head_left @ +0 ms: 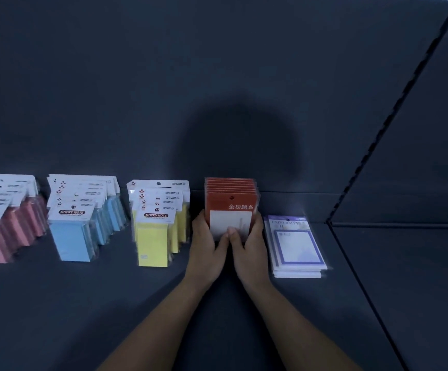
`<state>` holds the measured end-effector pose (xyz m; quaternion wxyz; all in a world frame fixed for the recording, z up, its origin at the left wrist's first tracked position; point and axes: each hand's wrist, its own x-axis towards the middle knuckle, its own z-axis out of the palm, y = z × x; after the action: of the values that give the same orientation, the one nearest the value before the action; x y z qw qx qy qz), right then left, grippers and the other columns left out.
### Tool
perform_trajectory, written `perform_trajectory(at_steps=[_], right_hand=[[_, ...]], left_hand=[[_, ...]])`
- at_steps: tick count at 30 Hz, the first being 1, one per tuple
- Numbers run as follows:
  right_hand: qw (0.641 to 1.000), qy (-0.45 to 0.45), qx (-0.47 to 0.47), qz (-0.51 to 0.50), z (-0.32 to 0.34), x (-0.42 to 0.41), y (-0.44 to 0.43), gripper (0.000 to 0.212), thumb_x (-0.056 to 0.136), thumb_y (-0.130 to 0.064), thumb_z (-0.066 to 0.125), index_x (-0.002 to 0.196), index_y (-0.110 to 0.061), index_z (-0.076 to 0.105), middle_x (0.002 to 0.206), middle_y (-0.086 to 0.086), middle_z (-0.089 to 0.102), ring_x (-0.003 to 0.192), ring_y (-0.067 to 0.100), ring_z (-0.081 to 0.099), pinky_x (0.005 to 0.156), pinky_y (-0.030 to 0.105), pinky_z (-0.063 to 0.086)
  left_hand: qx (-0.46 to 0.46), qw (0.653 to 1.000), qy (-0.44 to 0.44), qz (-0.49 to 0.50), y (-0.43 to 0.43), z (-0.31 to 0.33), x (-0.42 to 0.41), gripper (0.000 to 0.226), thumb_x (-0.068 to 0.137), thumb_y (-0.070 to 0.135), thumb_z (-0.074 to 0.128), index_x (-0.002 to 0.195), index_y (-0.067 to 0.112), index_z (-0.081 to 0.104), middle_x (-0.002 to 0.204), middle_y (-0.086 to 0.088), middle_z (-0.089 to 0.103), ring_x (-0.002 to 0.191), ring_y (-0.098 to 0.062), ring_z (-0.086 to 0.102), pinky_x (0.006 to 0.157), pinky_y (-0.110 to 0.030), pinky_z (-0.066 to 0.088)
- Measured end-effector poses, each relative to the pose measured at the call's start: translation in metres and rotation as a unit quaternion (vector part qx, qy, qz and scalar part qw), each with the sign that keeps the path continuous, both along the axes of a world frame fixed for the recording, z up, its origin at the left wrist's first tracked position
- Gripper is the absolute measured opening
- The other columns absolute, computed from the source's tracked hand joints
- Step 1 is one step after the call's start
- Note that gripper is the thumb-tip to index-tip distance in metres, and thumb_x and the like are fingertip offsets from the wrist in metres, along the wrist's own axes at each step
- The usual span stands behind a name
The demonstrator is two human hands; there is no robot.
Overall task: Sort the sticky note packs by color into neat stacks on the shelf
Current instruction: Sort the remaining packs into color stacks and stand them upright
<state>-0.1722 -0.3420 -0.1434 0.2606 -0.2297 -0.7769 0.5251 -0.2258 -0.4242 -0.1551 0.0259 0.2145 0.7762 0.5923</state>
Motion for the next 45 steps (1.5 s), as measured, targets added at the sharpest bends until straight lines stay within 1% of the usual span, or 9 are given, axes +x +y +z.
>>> perform_trajectory(at_steps=[7, 14, 19, 25, 30, 33, 36, 40, 45], right_hand=[[1.0, 0.0, -0.01, -0.021, 0.0, 0.0, -0.003, 0.061, 0.078, -0.055, 0.047, 0.13, -0.024, 0.038, 0.12, -0.005, 0.057, 0.111, 0.011, 0.055, 0.096, 0.04, 0.046], [0.998, -0.024, -0.051, 0.001, 0.015, 0.013, -0.01, 0.08, 0.087, -0.031, 0.058, 0.149, -0.018, 0.008, 0.153, 0.001, 0.025, 0.14, 0.011, 0.025, 0.116, 0.036, 0.023], [0.997, -0.016, -0.065, 0.032, 0.017, 0.039, -0.016, 0.081, 0.091, -0.013, 0.055, 0.15, -0.017, 0.0, 0.157, -0.007, 0.005, 0.144, 0.005, 0.006, 0.119, 0.032, 0.01], [0.998, 0.012, -0.055, -0.017, 0.042, 0.078, 0.023, 0.057, 0.091, -0.007, 0.052, 0.143, -0.017, 0.031, 0.146, -0.01, 0.033, 0.136, 0.006, 0.029, 0.115, 0.028, 0.023], [0.986, -0.138, -0.038, -0.086, 0.04, 0.103, 0.077, 0.049, 0.089, -0.008, 0.051, 0.136, -0.004, 0.041, 0.134, 0.006, 0.049, 0.123, 0.023, 0.048, 0.098, 0.027, 0.039], [0.982, -0.173, -0.06, -0.05, 0.034, 0.11, 0.083, 0.03, 0.086, -0.004, 0.05, 0.115, -0.009, 0.057, 0.111, 0.015, 0.066, 0.1, 0.028, 0.062, 0.085, 0.034, 0.047], [0.978, -0.14, -0.147, -0.052, 0.035, 0.118, 0.089, 0.038, 0.089, -0.007, 0.054, 0.127, -0.003, 0.051, 0.118, 0.015, 0.06, 0.103, 0.025, 0.058, 0.093, 0.036, 0.045], [0.956, -0.101, -0.275, -0.034, 0.033, 0.127, 0.1, 0.05, 0.088, -0.006, 0.057, 0.134, -0.003, 0.039, 0.097, 0.008, 0.06, 0.071, 0.015, 0.053, 0.062, 0.022, 0.047], [0.907, -0.084, -0.409, 0.05, 0.032, 0.138, 0.104, 0.027, 0.085, -0.006, 0.064, 0.111, 0.0, 0.057, 0.08, 0.009, 0.063, 0.066, 0.015, 0.057, 0.057, 0.023, 0.052]], left_hand=[[-0.021, 0.999, 0.011, 0.033, 0.002, -0.004, -0.003, 0.056, 0.083, 0.051, 0.052, 0.128, 0.018, 0.043, 0.121, -0.002, 0.054, 0.112, -0.013, 0.055, 0.095, -0.041, 0.047], [-0.042, 0.998, 0.005, 0.041, -0.003, 0.013, 0.021, 0.075, 0.085, 0.044, 0.049, 0.145, 0.008, 0.02, 0.145, -0.01, 0.03, 0.136, -0.02, 0.029, 0.114, -0.04, 0.027], [-0.052, 0.997, 0.017, 0.045, -0.015, 0.012, 0.057, 0.075, 0.096, 0.026, 0.046, 0.148, 0.011, -0.005, 0.156, 0.004, -0.009, 0.137, 0.004, -0.007, 0.104, -0.004, -0.004], [-0.074, 0.996, 0.054, -0.014, -0.003, 0.017, 0.09, 0.066, 0.094, 0.037, 0.042, 0.147, 0.009, 0.014, 0.148, 0.007, 0.013, 0.138, -0.002, 0.01, 0.105, -0.002, 0.001], [-0.093, 0.981, -0.124, -0.116, 0.04, 0.036, 0.105, 0.05, 0.091, 0.017, 0.055, 0.136, 0.009, 0.034, 0.131, 0.007, 0.042, 0.112, -0.005, 0.044, 0.082, 0.006, 0.025], [-0.046, 0.965, -0.242, -0.09, 0.061, 0.043, 0.105, 0.041, 0.085, 0.016, 0.06, 0.123, 0.016, 0.045, 0.126, 0.0, 0.052, 0.105, -0.009, 0.05, 0.078, -0.009, 0.039], [-0.012, 0.949, -0.311, -0.047, 0.069, 0.044, 0.1, 0.042, 0.084, 0.021, 0.061, 0.123, 0.014, 0.046, 0.125, -0.004, 0.048, 0.11, -0.016, 0.047, 0.084, -0.024, 0.04], [0.043, 0.93, -0.364, -0.001, 0.063, 0.046, 0.096, 0.034, 0.086, 0.01, 0.061, 0.113, 0.01, 0.041, 0.097, -0.002, 0.051, 0.081, -0.01, 0.047, 0.061, -0.021, 0.036], [0.049, 0.914, -0.401, -0.024, 0.048, 0.048, 0.1, 0.031, 0.085, -0.002, 0.056, 0.116, -0.002, 0.056, 0.097, -0.011, 0.064, 0.081, -0.02, 0.059, 0.066, -0.025, 0.045]])
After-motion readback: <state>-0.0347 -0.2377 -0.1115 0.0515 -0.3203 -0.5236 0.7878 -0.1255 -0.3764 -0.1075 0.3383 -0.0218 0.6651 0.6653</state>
